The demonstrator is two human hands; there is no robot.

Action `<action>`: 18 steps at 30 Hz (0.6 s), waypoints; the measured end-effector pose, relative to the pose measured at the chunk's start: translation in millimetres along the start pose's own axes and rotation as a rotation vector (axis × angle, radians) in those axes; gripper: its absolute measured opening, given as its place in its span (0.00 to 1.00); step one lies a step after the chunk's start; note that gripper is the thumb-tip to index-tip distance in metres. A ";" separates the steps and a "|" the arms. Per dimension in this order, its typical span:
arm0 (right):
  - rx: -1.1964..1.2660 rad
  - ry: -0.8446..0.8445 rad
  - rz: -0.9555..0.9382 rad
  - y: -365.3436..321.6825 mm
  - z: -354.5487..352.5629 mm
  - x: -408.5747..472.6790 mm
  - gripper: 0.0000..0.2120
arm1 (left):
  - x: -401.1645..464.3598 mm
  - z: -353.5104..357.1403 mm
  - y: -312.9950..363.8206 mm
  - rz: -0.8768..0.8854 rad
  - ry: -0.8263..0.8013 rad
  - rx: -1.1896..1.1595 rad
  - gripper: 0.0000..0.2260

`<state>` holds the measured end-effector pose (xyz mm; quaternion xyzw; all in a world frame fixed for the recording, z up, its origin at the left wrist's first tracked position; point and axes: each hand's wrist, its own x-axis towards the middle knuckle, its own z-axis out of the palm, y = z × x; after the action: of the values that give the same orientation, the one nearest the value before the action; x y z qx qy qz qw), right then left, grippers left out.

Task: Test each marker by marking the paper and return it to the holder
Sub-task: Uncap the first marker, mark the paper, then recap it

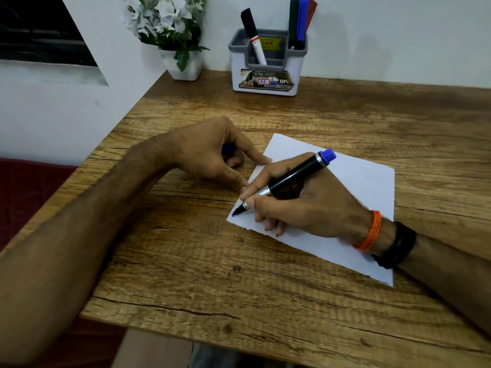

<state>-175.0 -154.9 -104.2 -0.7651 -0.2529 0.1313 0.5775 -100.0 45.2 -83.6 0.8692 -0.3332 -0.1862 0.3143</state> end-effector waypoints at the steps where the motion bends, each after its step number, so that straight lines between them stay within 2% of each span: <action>1: 0.004 -0.003 0.000 -0.2 0.0 0.0 0.03 | 0.1 0.2 -0.4 -0.002 -0.001 -0.002 0.26; 18: -0.022 -0.005 -0.027 1.9 -0.9 1.7 0.03 | -0.5 0.4 0.0 -0.006 0.006 -0.008 0.26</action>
<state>-172.7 -155.1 -105.5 -0.7677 -0.2659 0.1227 0.5700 -100.6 45.4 -83.8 0.8695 -0.3288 -0.1859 0.3182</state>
